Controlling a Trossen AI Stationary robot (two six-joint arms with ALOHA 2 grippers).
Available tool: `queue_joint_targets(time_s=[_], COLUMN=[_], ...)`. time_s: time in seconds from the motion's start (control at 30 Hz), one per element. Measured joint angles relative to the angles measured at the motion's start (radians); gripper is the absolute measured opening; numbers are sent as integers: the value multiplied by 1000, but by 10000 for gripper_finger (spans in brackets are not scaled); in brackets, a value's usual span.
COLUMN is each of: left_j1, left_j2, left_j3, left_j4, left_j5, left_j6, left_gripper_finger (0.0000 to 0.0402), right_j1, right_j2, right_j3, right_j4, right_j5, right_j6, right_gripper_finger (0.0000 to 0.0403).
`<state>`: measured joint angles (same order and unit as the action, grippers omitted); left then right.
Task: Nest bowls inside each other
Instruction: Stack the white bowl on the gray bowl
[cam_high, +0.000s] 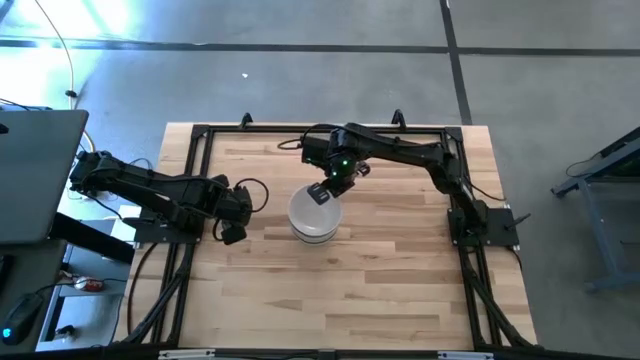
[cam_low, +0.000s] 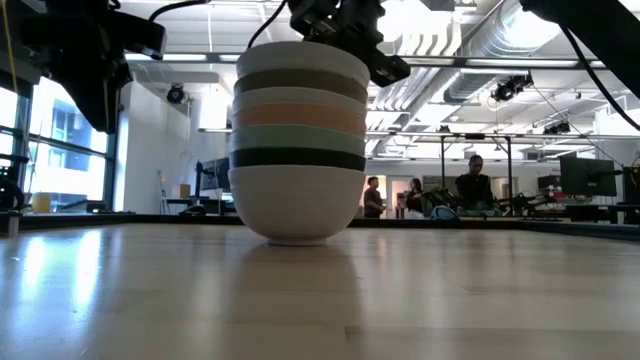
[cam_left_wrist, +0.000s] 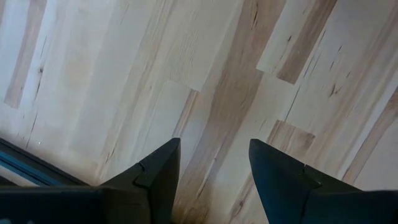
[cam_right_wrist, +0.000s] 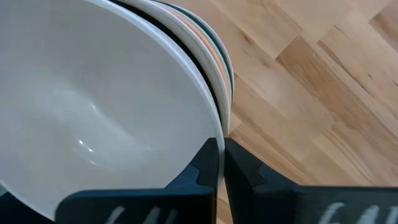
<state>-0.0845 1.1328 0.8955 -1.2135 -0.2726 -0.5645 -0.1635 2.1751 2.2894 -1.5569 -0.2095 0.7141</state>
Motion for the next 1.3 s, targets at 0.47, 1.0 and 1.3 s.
queue_joint_targets(time_s=[0.47, 1.0, 1.3], left_j1=[0, 0, 0], left_j2=[0, 0, 0], left_j3=[0, 0, 0], left_j4=[9, 8, 8], left_j5=[0, 8, 8], left_j6=[-6, -8, -8], left_gripper_finger=[181, 181, 181], right_j1=[0, 0, 0], right_j2=[0, 0, 0], right_j3=[0, 0, -1], right_j4=[-15, -14, -14], right_j5=[16, 18, 13], right_j6=[-16, -16, -16], right_gripper_finger=[0, 0, 6])
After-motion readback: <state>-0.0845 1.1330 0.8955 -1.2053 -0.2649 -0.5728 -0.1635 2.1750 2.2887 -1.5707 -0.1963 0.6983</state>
